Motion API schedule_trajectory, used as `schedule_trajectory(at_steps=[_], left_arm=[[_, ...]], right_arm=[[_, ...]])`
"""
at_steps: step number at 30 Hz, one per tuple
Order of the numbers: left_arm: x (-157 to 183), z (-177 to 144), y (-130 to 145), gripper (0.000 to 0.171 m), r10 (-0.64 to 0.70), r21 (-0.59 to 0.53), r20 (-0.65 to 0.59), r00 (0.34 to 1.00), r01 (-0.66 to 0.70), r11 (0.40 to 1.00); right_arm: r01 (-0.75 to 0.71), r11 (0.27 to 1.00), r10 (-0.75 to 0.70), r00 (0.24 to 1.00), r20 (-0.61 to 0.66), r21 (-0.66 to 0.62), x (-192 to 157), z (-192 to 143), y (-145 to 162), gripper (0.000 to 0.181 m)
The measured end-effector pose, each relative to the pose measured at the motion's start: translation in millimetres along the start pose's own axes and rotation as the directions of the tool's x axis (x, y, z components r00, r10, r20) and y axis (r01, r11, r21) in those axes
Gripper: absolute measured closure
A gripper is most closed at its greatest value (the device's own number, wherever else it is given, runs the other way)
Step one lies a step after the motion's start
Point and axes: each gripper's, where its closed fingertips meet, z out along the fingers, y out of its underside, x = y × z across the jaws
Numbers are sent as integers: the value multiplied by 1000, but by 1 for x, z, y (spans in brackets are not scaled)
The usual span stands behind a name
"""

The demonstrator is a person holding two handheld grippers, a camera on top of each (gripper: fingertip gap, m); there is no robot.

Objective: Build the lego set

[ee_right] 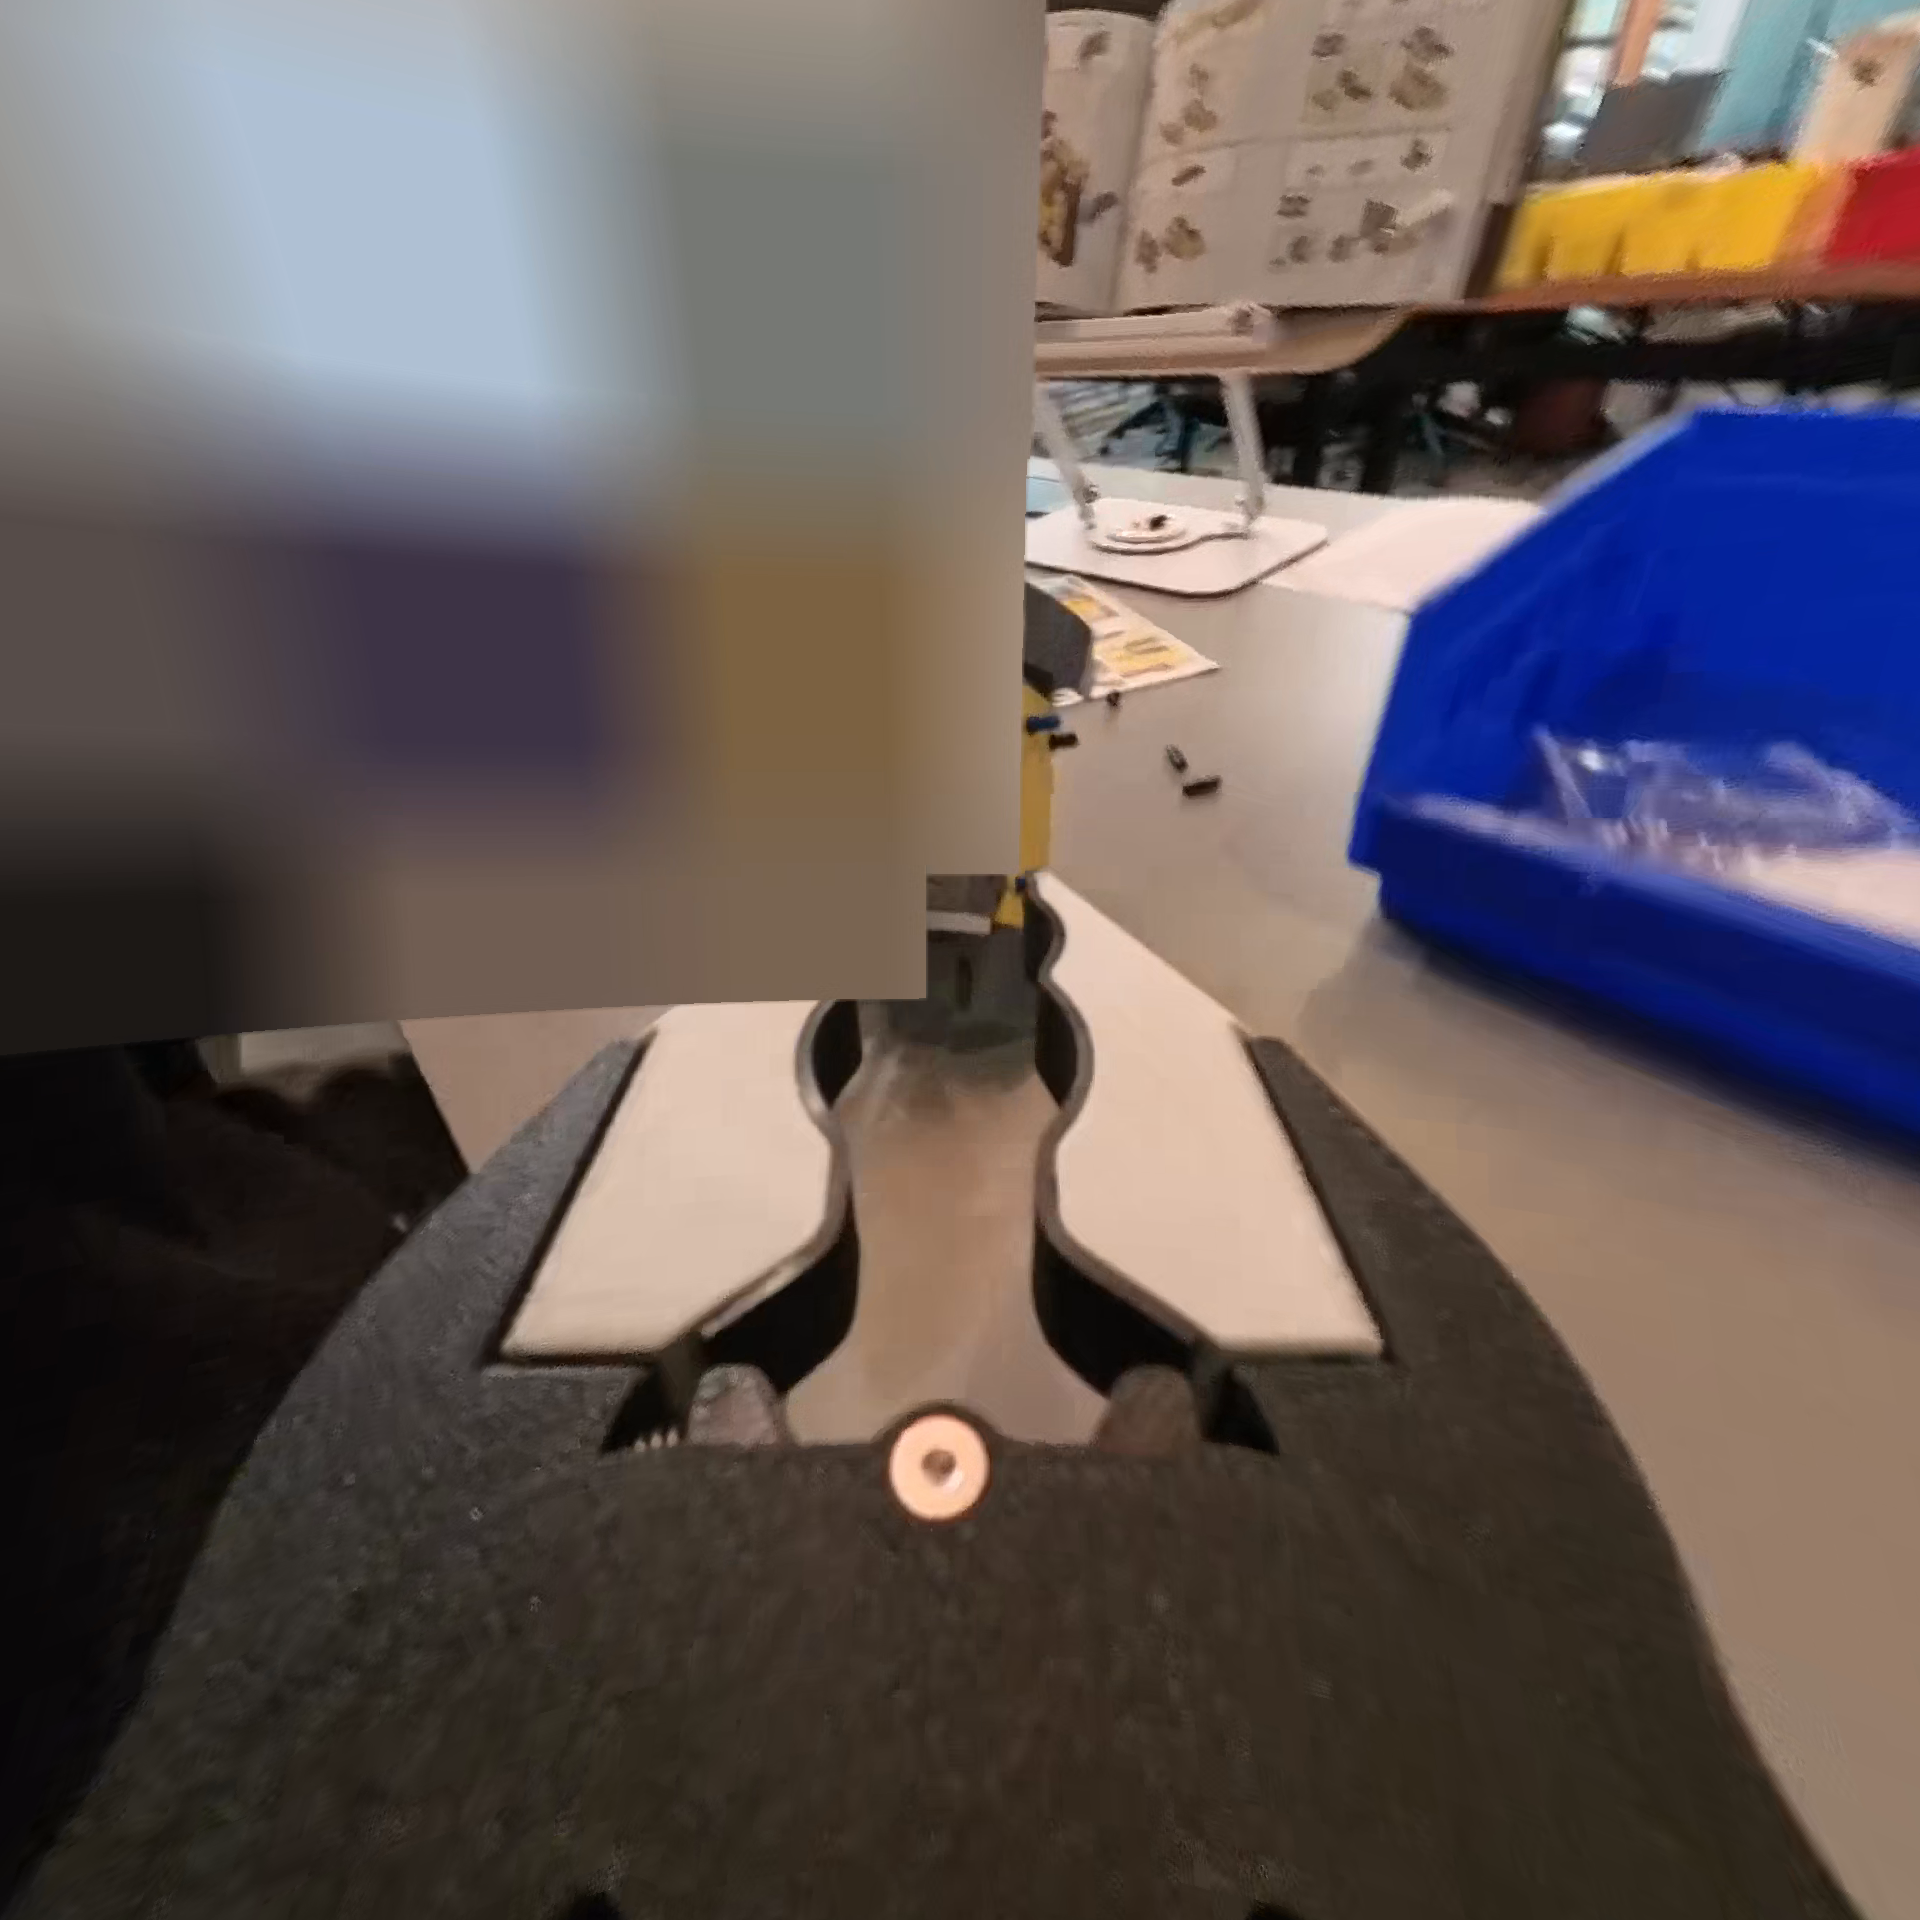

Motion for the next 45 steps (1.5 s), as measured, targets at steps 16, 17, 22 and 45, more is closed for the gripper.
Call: schedule_trajectory(at_steps=[16,17,22,45], left_arm=[[-3,-1,-1,138,-49,9,-10,999,49,999],[-3,-1,-1,138,-50,8,-10,999,50,999],[-2,-1,0,138,-48,4,-12,999,48,999],[-6,-1,-2,138,-67,17,-4,998,67,998]], right_arm=[[815,580,-811,577,-99,0,-24,67,3,150],[828,560,-823,553,-125,-22,-22,69,3,150],[912,403,-902,382,-201,-73,-26,77,1,167],[930,310,-927,249,-279,-199,-17,76,-2,174]])
